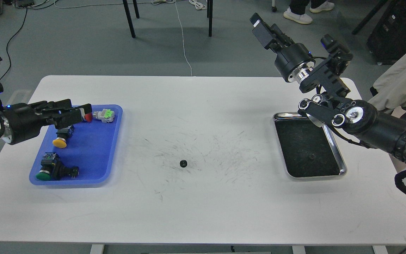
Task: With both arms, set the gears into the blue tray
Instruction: 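Move the left gripper over the blue tray, then swing the left gripper toward the black part on the table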
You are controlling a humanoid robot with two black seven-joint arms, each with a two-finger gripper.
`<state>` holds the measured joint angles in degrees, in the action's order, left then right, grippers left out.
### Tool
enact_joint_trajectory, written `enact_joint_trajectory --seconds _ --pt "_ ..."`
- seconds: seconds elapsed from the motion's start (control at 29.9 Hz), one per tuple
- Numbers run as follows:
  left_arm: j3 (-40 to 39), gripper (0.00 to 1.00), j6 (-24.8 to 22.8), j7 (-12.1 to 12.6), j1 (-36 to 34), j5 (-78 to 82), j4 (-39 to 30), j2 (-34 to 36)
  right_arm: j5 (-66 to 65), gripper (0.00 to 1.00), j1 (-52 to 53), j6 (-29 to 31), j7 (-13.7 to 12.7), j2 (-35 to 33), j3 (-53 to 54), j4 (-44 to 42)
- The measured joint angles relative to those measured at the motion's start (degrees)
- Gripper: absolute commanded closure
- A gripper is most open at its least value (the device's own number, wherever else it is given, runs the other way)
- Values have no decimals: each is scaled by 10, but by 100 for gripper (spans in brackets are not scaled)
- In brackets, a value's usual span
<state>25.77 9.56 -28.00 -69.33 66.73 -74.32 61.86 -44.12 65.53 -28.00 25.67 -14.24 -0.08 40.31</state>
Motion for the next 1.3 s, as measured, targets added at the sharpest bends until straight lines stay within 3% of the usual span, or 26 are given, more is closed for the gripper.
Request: enact_joint_trajectory --seconds 0.33,0.9,1.3 --pt "51 16 14 0 -47 68 -30 30 0 8 -1 0 0 1 0 -4" --pt "120 15 65 0 -69 201 -39 55 0 8 -2 0 1 1 0 -6" --pt "139 15 163 0 -74 210 -63 28 0 8 -2 0 0 2 0 -6"
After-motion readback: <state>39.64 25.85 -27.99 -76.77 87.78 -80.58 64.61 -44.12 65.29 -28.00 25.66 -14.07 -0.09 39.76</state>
